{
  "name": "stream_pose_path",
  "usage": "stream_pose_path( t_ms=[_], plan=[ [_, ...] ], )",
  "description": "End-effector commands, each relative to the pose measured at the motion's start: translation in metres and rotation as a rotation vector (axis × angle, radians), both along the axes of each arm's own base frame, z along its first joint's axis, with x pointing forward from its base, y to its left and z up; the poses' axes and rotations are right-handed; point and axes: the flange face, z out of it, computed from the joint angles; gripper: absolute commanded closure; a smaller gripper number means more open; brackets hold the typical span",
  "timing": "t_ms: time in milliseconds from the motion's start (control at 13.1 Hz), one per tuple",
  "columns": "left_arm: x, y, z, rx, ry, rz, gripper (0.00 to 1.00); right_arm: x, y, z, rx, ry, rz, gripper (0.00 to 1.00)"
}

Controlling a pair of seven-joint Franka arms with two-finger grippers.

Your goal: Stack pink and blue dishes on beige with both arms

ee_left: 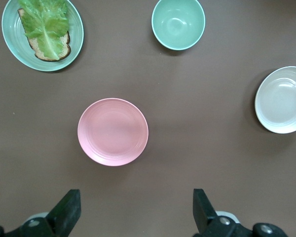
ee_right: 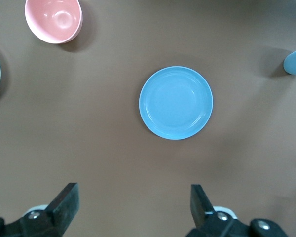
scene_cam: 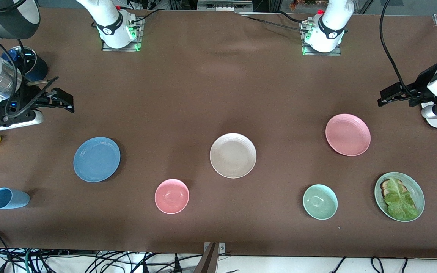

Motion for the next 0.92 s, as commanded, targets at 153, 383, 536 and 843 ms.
stream_pose_path(
  t_ms=[153, 383, 536, 843],
  plan=[
    [0.01, 0.004, -0.006, -0.024, 0.016, 0.005, 0.0, 0.0, 0.002, 0.005, -0.013, -0.007, 0.011, 0.0],
    [0.022, 0.005, -0.035, -0.02, 0.065, 0.005, 0.0, 0.0, 0.002, 0.005, -0.011, -0.007, 0.011, 0.0],
    [0.03, 0.006, -0.051, -0.015, 0.07, 0.006, 0.0, 0.0, 0.002, 0.005, -0.013, -0.007, 0.011, 0.0],
    [0.045, 0.018, -0.076, -0.013, 0.067, 0.026, 0.0, 0.0, 0.002, 0.006, -0.011, -0.008, 0.011, 0.0]
  ],
)
